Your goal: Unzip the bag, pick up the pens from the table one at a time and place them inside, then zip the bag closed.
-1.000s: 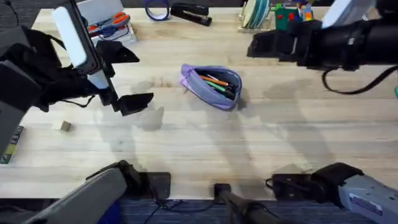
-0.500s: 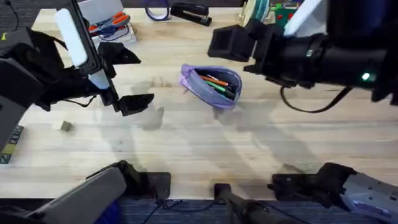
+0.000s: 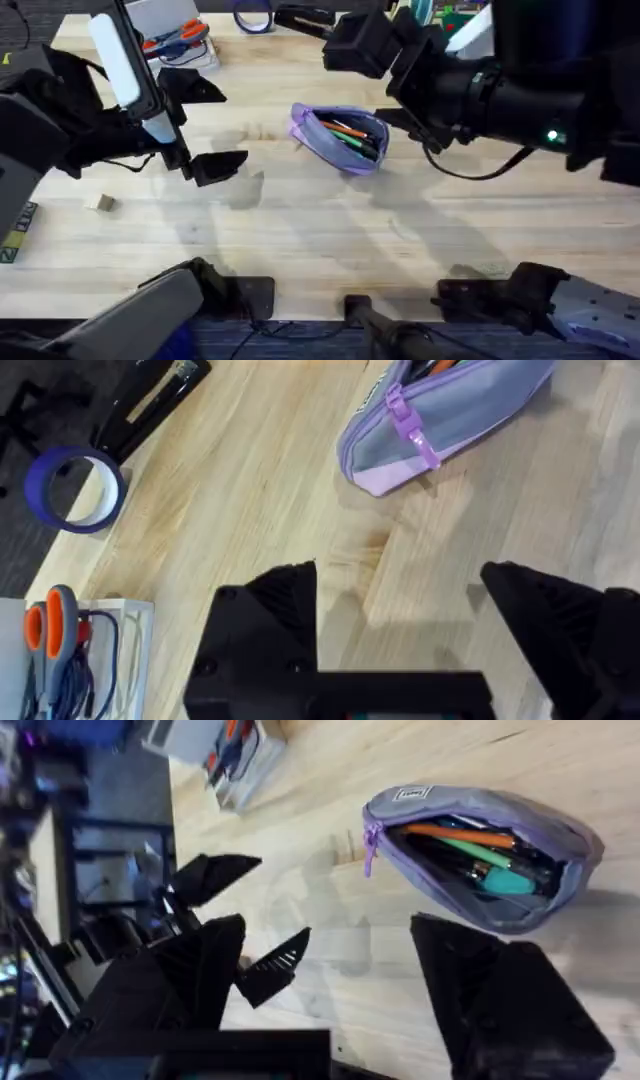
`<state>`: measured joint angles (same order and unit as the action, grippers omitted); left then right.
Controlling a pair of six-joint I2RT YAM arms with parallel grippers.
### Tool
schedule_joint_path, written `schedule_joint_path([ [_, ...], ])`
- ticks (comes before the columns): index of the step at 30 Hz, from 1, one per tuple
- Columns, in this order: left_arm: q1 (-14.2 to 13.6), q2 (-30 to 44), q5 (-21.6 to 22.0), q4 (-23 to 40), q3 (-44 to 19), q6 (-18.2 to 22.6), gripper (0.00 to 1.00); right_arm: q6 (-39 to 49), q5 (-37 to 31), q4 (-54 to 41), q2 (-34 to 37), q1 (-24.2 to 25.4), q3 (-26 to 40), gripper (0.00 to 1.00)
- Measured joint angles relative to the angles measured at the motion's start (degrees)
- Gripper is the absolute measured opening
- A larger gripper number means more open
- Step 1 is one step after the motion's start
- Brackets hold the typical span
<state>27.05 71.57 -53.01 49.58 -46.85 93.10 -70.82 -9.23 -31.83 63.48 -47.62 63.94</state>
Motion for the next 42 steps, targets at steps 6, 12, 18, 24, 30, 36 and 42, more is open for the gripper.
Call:
schedule_joint_path([
  [6, 0.0, 0.0, 0.0, 0.0, 0.0, 0.0, 0.993, -1.3, 0.0, 0.1, 0.3, 0.0, 0.0, 0.996],
  [12, 0.0, 0.0, 0.0, 0.0, 0.0, 0.0, 0.993, -0.5, 3.5, 0.1, 3.7, 0.0, 0.0, 0.996],
  [18, 0.0, 0.0, -0.1, 0.0, 0.0, 0.0, 0.993, -1.3, 5.4, 0.1, 7.0, 0.0, 0.0, 0.996],
  [24, 0.0, 0.0, -0.1, 0.0, 0.0, 0.0, 0.993, -2.1, 5.9, 0.2, 8.7, 0.0, 0.0, 0.995],
  [30, 0.0, 0.0, -0.1, 0.0, 0.0, 0.0, 0.993, -2.3, 5.9, 0.3, 8.9, 0.0, 0.0, 0.996],
  [36, 0.0, 0.0, -0.1, 0.4, 0.0, 0.0, 0.993, -2.3, 6.0, 0.6, 9.3, -0.1, 0.0, 0.996],
  [42, 0.0, 0.0, -0.1, 0.4, 0.0, 0.0, 0.994, -2.7, 6.0, 3.5, 12.2, -1.9, 0.0, 0.996],
])
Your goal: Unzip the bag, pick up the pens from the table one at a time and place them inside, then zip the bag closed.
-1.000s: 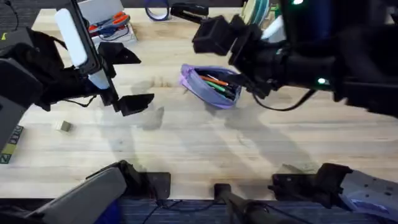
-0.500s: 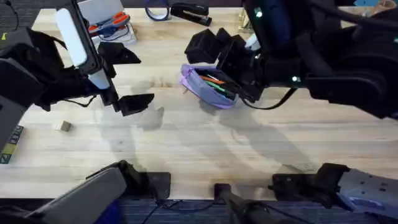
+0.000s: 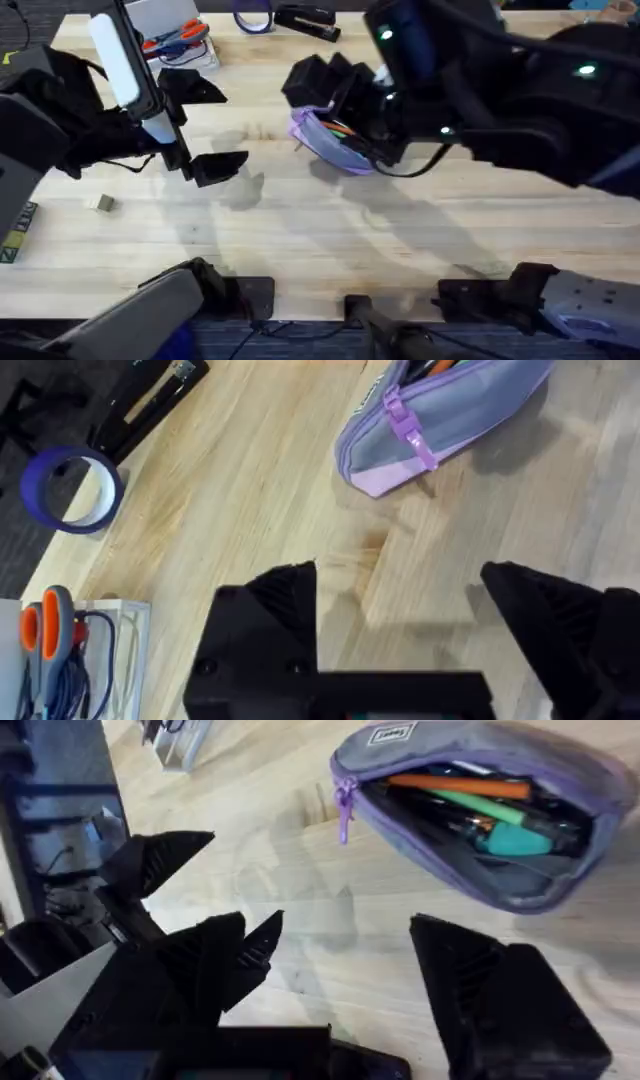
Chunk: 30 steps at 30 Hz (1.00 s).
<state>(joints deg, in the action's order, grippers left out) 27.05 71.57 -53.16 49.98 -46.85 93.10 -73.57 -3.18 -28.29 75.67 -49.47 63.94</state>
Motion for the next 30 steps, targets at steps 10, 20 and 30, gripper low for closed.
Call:
schedule_joint_path([
  [10, 0.0, 0.0, 0.0, 0.0, 0.0, 0.0, 0.993, -0.7, 0.0, 3.9, 5.6, -1.3, 0.0, 0.996],
  [20, 0.0, 0.0, 0.0, 0.0, 0.0, 0.0, 0.993, -1.3, 0.0, 8.0, 9.9, -1.3, 0.0, 0.996],
  [30, 0.0, 0.0, 0.0, 0.0, 0.0, 0.0, 0.993, -1.5, 0.0, 11.1, 13.2, -1.3, 0.0, 0.996],
])
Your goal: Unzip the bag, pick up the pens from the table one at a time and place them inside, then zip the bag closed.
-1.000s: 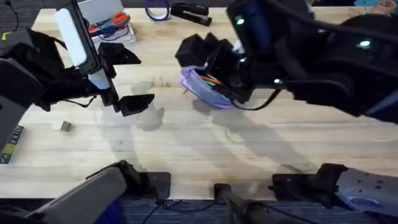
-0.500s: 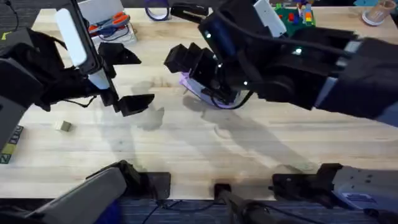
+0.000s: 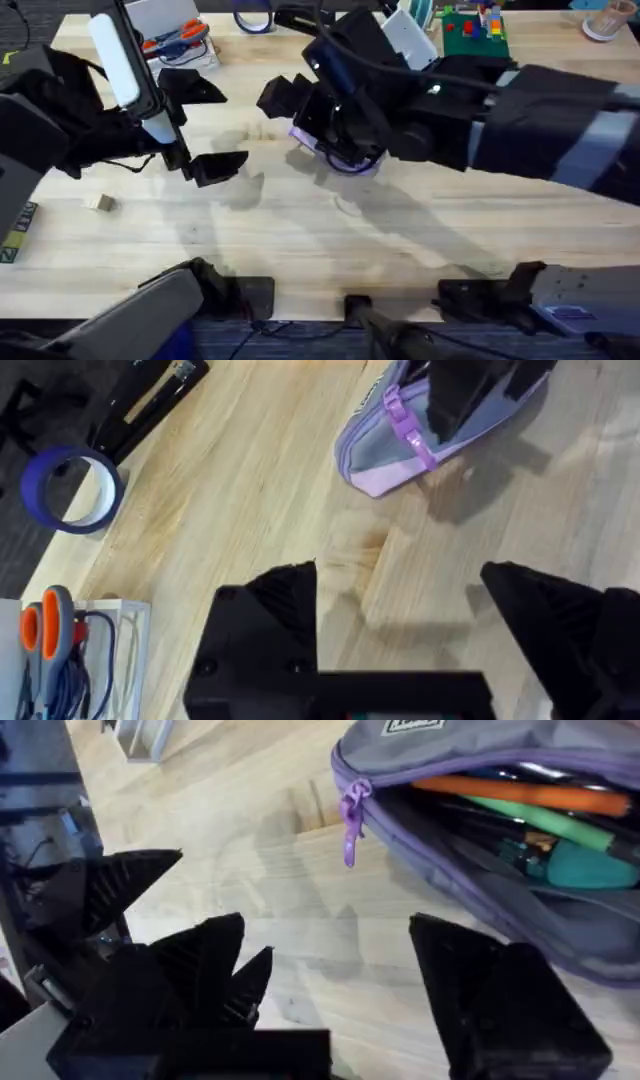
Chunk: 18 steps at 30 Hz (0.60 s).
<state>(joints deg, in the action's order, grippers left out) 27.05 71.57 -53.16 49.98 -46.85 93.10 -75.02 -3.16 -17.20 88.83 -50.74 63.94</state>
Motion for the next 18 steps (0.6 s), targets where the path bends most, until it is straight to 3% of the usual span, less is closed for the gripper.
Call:
schedule_joint_path([
  [18, 0.0, 0.0, 0.0, 0.0, 0.0, 0.0, 0.993, 0.4, -1.1, 6.3, 4.7, 0.0, 0.0, 0.996],
])
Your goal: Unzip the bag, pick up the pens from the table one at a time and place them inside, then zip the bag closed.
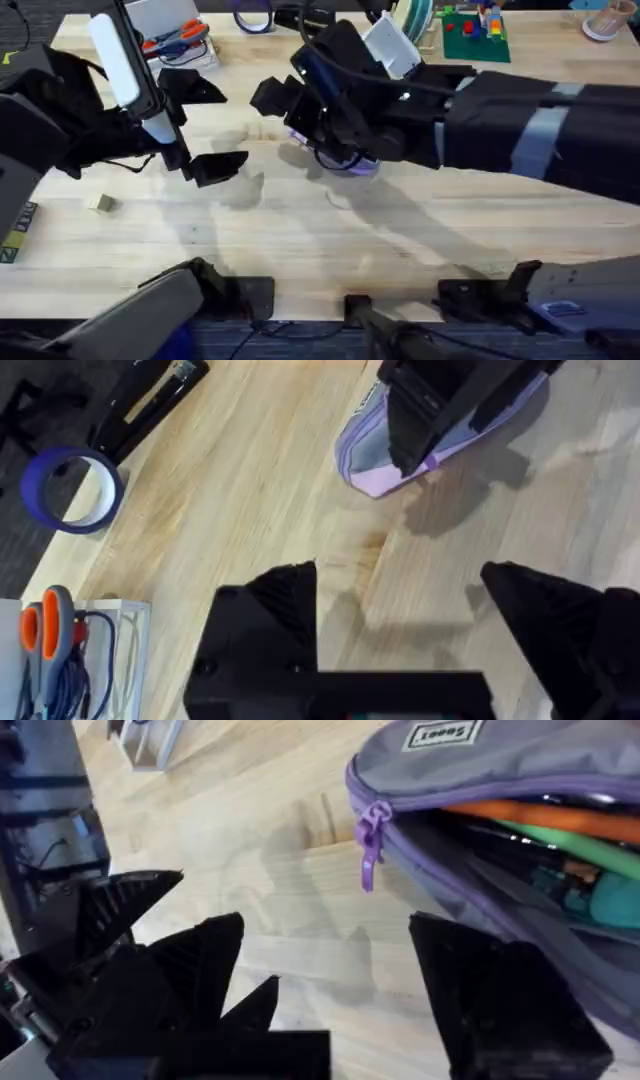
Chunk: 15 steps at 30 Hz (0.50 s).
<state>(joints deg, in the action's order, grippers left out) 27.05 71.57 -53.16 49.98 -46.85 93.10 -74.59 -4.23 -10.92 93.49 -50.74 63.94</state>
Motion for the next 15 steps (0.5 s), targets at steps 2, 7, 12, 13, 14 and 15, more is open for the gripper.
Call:
schedule_joint_path([
  [2, 0.0, 0.0, 0.0, 0.0, 0.0, 0.0, 0.993, 0.0, -1.0, 0.1, 0.2, 0.0, 0.0, 0.996],
  [7, 0.0, 0.0, 0.0, 0.0, 0.0, 0.0, 0.993, 0.0, -3.7, 0.3, 0.2, -0.1, 0.0, 0.996],
  [12, 0.0, 0.0, 0.0, 0.0, 0.0, 0.0, 0.993, 0.0, -5.7, 0.9, 0.8, -0.1, 0.0, 0.996],
  [13, 0.0, 0.0, 0.0, 0.0, 0.0, 0.0, 0.993, 0.0, -5.9, 1.1, 1.1, -0.1, 0.0, 0.996],
  [14, 0.0, 0.0, 0.0, 0.0, 0.0, 0.0, 0.993, 0.0, -6.1, 1.4, 1.5, -0.1, 0.0, 0.995],
  [15, 0.0, 0.0, 0.0, 0.0, 0.0, 0.0, 0.993, 0.0, -6.4, 1.9, 1.9, -0.1, 0.0, 0.991],
])
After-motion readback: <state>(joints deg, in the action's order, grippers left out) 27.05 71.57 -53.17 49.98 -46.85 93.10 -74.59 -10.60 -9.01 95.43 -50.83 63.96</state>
